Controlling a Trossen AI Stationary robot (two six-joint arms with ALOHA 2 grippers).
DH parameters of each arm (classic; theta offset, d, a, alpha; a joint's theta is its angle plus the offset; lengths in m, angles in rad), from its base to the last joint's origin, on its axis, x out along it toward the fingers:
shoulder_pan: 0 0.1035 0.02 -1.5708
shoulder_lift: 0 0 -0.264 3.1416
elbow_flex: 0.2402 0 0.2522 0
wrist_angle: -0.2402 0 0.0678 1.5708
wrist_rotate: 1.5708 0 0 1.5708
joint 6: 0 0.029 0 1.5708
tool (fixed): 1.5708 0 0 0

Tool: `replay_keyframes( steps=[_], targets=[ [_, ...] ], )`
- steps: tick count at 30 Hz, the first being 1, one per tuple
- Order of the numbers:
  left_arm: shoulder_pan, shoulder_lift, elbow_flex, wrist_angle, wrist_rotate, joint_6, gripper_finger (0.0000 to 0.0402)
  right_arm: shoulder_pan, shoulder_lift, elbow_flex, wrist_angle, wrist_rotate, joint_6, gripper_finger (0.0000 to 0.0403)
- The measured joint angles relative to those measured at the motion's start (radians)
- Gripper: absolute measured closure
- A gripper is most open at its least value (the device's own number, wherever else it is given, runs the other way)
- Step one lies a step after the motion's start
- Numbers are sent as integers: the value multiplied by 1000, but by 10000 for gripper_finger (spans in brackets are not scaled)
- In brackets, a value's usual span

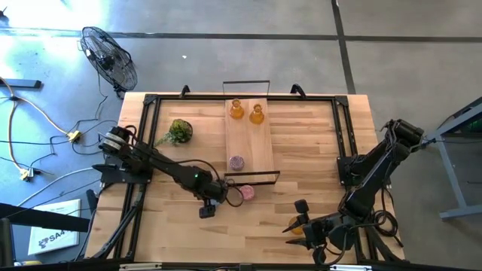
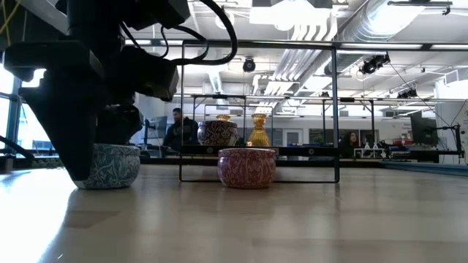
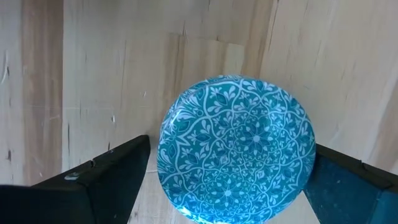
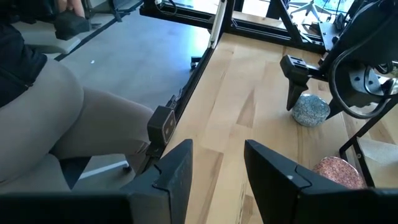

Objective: Pick & Place candle stick holders
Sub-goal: Put the blue scented candle on the shelf

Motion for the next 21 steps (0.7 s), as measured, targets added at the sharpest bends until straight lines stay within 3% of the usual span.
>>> replay_keyframes(
  steps=[7, 14, 21],
  targets=[
    [1, 1, 0, 1, 0, 7, 36, 0, 0, 0, 0, 0, 8, 263],
    [1, 1, -1, 4, 3, 0, 118, 0, 0, 0, 0, 1, 8, 263],
    [1, 1, -1, 10, 8, -24, 116, 0, 0, 0, 0, 5, 7, 263]
  ],
)
